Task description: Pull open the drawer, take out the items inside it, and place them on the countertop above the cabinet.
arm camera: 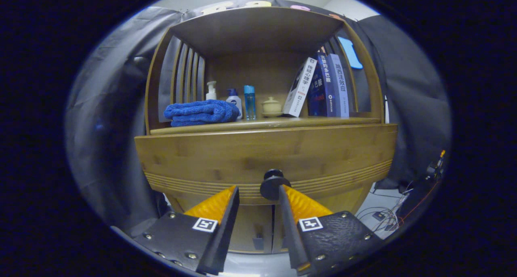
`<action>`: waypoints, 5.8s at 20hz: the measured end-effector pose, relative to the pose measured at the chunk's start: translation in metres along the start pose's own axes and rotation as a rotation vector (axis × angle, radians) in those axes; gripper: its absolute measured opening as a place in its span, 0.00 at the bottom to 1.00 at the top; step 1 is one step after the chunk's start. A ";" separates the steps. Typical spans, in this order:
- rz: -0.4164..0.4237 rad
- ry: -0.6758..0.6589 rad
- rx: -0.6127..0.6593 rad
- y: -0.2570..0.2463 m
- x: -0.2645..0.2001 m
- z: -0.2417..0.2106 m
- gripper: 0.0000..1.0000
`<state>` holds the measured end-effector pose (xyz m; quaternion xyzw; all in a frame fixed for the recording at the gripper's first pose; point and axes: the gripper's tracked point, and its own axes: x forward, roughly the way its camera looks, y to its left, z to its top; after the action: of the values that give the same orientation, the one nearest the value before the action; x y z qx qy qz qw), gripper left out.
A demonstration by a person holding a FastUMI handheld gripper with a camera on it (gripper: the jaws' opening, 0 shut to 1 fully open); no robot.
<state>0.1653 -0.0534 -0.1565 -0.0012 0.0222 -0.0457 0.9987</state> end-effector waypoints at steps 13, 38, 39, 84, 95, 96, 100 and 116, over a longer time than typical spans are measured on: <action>-0.143 0.066 -0.069 -0.018 0.027 -0.002 0.42; -0.113 0.180 -0.096 -0.019 -0.085 -0.025 0.29; -0.116 0.191 -0.108 -0.020 -0.090 -0.026 0.29; -0.114 0.425 -0.044 0.006 0.012 0.058 0.98; -0.189 0.716 -0.048 -0.005 0.024 0.013 0.66; -0.185 0.713 -0.059 -0.004 0.027 0.011 0.66; -0.215 0.710 -0.061 -0.011 0.025 0.004 0.21; -0.127 0.297 -0.004 0.015 -0.034 0.148 0.15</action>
<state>0.1395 -0.0352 -0.0075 0.0020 0.1693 -0.1086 0.9796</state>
